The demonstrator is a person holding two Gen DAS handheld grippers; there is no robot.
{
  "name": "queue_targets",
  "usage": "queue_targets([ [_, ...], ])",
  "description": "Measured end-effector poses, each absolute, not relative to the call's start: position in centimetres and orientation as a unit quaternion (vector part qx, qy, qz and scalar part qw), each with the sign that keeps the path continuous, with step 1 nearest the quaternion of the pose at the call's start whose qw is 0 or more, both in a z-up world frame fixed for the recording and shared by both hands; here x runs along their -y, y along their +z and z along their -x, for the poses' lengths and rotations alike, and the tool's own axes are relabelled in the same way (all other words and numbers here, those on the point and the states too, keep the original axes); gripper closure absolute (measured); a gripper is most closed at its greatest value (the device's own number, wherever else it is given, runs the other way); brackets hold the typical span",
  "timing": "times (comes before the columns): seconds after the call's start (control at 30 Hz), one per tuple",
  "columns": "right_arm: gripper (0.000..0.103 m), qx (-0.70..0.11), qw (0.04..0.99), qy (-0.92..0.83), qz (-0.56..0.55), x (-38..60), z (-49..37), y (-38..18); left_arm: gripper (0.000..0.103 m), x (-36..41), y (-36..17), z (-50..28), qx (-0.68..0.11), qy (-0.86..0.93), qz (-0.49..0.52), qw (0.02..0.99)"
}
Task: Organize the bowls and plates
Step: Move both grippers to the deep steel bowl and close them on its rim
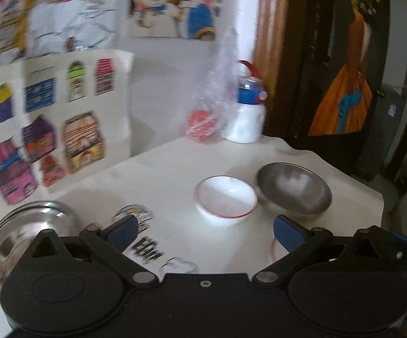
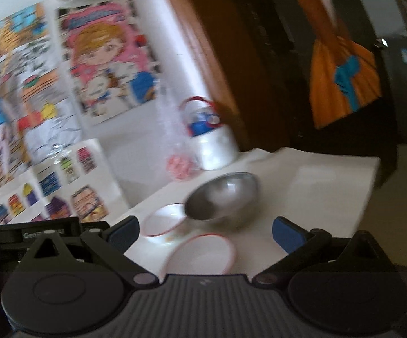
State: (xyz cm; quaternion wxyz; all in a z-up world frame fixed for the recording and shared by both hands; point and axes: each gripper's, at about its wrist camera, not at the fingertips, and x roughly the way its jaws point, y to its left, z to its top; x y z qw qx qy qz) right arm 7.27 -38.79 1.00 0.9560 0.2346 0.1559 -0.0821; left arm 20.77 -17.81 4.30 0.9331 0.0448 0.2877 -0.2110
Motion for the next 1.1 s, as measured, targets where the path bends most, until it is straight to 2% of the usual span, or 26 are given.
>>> queue_targets([
  [0.47,0.000,-0.191,0.947,-0.153,-0.209,45.0,-11.1,-1.5,0.001,28.0,4.0,-27.6,-0.271,-0.256,-0.149,0.916],
  [0.83,0.000,-0.204,0.942,-0.135,-0.228,45.6,-15.8,-3.0,0.001,31.8,2.1,-33.0,-0.273,-0.293,-0.213,0.891],
  [0.9,0.003,-0.200,0.945,-0.136,-0.222,45.5,-16.3,-3.0,0.003,32.1,1.7,-33.5,-0.285,-0.290,-0.221,0.887],
  [0.93,0.007,-0.201,0.945,-0.136,-0.220,45.5,-16.5,-2.9,0.010,32.1,1.5,-33.7,-0.290,-0.291,-0.220,0.885],
  [0.97,0.009,-0.203,0.945,-0.135,-0.220,45.5,-16.7,-3.0,0.012,32.2,1.3,-33.8,-0.296,-0.295,-0.218,0.882],
  [1.1,0.016,-0.206,0.944,-0.129,-0.225,45.3,-17.1,-3.0,0.014,32.6,0.8,-33.8,-0.307,-0.308,-0.224,0.872],
])
